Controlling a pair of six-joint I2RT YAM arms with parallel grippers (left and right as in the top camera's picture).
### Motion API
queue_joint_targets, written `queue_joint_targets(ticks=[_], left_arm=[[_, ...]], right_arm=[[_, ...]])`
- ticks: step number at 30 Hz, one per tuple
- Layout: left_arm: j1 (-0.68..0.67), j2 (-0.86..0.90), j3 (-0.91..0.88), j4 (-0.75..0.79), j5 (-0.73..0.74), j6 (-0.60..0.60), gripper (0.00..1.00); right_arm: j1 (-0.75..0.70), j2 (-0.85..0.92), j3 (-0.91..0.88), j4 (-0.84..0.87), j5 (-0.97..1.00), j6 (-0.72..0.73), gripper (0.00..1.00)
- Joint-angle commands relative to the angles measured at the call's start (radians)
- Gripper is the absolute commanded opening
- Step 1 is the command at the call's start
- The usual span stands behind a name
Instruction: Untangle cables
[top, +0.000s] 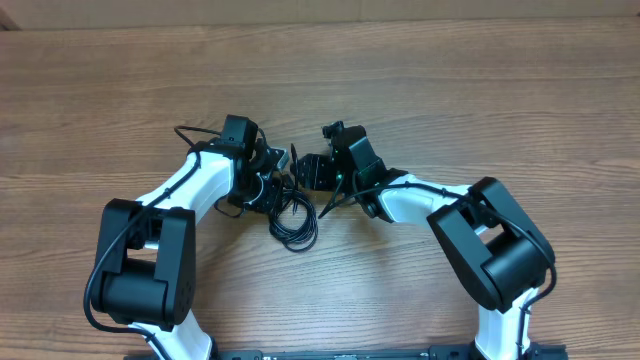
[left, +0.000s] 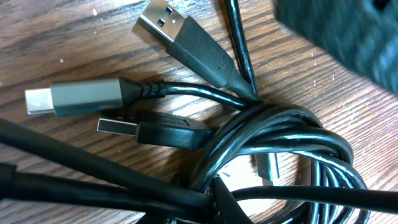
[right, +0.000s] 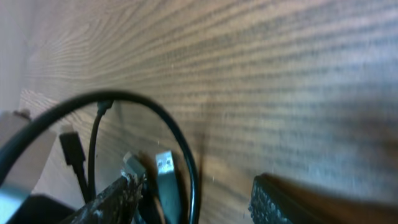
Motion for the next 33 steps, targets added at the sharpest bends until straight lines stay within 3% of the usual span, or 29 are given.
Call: queue_joint_targets(ticks=[1,5,10,12,16,27,33], left_arm=[[0.006,0.033,-0.038,0.007,-0.102,-0.003,0.14],[0.006,0.033,-0.038,0.007,-0.102,-0.003,0.15],[0.006,0.033,-0.038,0.007,-0.102,-0.003,0.17],[0.006,0.033,-0.038,0.007,-0.102,-0.004,0.17],[0.006,0.033,-0.038,0.008,-0.102,-0.004,0.18],[0.006,0.033,-0.038,0.015,-0.103,-0.023,0.24],[0.006,0.033,-0.038,0.015,-0.103,-0.024,0.28]], right_arm=[[0.012,0.043,0.012,0.059,0.024,-0.005,0.57],[0.032,0.080,0.012,0.133,0.052,-0.005,0.56],[0.043,0.088,0.012,0.177,0.268,-0.004,0.56],[0.043,0.088,0.012,0.175,0.362,-0.004,0.49],[0.042,0.088,0.012,0.183,0.469,-0.004,0.47],[0.041,0.077,0.012,0.116,0.740,-0.007,0.41],[0.041,-0.016,0.012,0.038,0.794,-0.088,0.27]])
